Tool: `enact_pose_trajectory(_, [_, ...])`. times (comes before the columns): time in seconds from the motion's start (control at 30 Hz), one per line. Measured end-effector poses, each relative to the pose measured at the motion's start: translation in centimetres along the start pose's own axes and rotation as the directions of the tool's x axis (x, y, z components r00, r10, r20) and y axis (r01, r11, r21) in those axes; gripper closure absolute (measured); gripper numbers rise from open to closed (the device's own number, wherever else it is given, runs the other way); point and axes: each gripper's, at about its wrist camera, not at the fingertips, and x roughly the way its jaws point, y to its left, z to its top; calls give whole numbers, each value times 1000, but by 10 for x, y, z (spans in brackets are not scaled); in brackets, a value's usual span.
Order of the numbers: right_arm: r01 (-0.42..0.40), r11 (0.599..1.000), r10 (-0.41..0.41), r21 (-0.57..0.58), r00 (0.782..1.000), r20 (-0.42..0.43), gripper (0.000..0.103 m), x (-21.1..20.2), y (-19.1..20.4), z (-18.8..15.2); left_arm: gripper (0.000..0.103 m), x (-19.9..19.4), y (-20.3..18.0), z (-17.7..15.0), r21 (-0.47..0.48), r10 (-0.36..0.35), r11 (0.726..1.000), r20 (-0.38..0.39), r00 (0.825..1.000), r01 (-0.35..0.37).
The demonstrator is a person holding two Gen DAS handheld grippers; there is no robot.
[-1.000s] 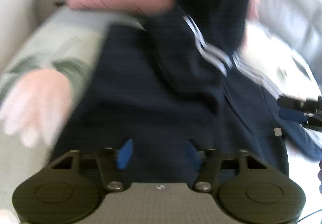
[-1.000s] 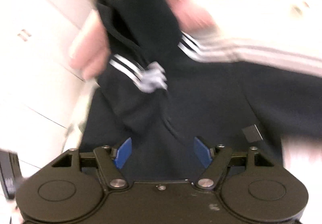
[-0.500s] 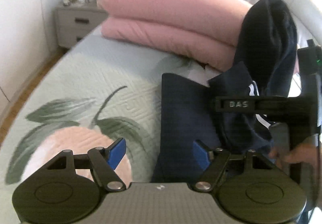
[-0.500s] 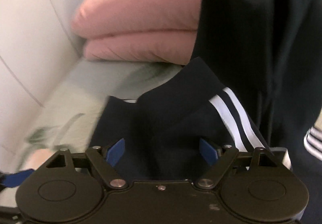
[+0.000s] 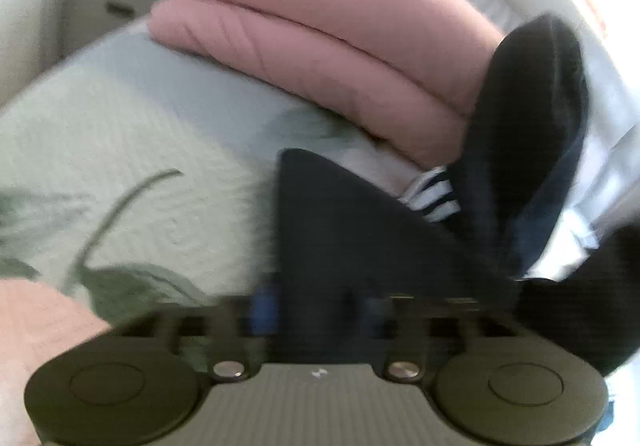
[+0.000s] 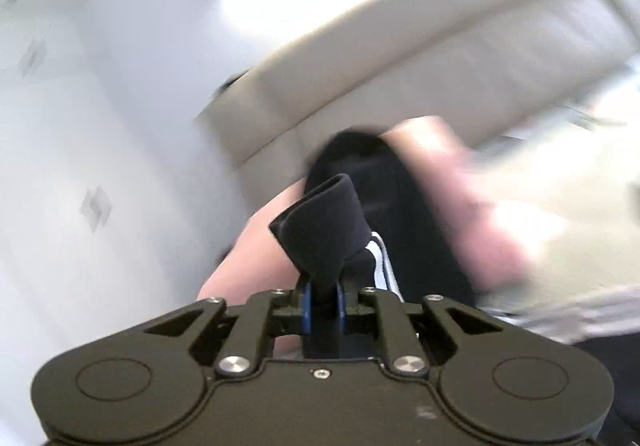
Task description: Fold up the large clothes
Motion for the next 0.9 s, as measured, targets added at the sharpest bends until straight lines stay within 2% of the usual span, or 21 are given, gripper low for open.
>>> enact_pose_trajectory(0.07, [144,975,-140,171,989,-38,68,-6,-64,-8,92,-2,7,-4,-52,-3,999,37,999,5])
enact_pose_trajectory(0.1, [176,945,-161,276,984,-74,66,-8,-99,-17,93,-7,10,-8,-88,17,996,61,998,-12])
enact_pose_trajectory(0.17, [220,871,-157,440,972,-176,52,-7,-155,-34,95,-15,9,-13,-102,92,992,115,989,-80])
enact_pose_trajectory(0.2, [225,844,-141,486,969,-203,40,-8,-174,-42,95,-18,9,-15,-100,114,990,132,985,-101])
enact_pose_trajectory(0.23, [208,824,-108,527,971,-215,36,-11,-190,-50,95,-20,10,-16,-104,112,990,132,985,-99])
enact_pose_trajectory(0.27, [175,819,-79,546,978,-194,35,-14,-196,-53,95,-22,11,-17,-115,96,990,119,988,-82])
enact_pose_trajectory(0.3, [131,824,-52,551,986,-156,28,-15,-198,-54,92,-23,13,-17,-127,56,991,106,993,-43])
enact_pose_trajectory(0.37, [108,835,-38,539,990,-138,16,-5,-195,-50,70,-27,15,-18,-144,-15,989,87,996,27])
enact_pose_trajectory(0.4, [110,847,-41,520,989,-144,6,4,-194,-47,44,-27,16,-19,-145,-43,988,66,997,53])
enact_pose_trajectory(0.43, [118,860,-47,497,987,-154,0,12,-189,-45,27,-23,15,-19,-142,-68,987,36,997,72])
enact_pose_trajectory(0.47, [141,872,-70,469,984,-166,0,21,-185,-43,24,-21,13,-20,-122,-84,989,30,996,87])
enact_pose_trajectory(0.5, [187,890,-111,417,973,-200,0,34,-180,-37,28,-19,5,-21,-66,-63,996,31,998,65])
enact_pose_trajectory(0.53, [221,913,-150,343,964,-221,4,45,-170,-30,73,-16,-5,-21,0,-18,1000,29,999,18])
enact_pose_trajectory(0.57, [245,928,-187,283,958,-216,14,41,-163,-29,96,-13,-15,-24,81,46,995,35,998,-49])
enact_pose_trajectory(0.6, [252,940,-209,231,958,-198,95,43,-150,-23,95,-16,-21,-26,137,77,987,68,995,-86])
enact_pose_trajectory(0.63, [220,949,-185,227,969,-165,90,34,-141,-21,95,-23,-19,-29,123,67,989,102,992,-80])
enact_pose_trajectory(0.7, [80,964,-65,252,996,-68,90,16,-123,-11,96,-41,-5,-29,18,49,998,157,986,-53])
enact_pose_trajectory(0.77, [0,979,1,204,1000,-7,91,4,-103,1,97,-51,12,-28,-50,99,995,198,975,-91])
enact_pose_trajectory(0.83, [76,986,-71,146,997,-39,90,7,-103,2,97,-48,28,-26,-81,142,988,154,978,-131])
enact_pose_trajectory(0.87, [145,982,-135,121,987,-83,84,15,-111,-2,96,-48,36,-25,-104,136,987,123,983,-123])
enact_pose_trajectory(0.9, [223,971,-211,86,968,-135,58,26,-121,-8,94,-49,42,-26,-127,118,986,106,987,-105])
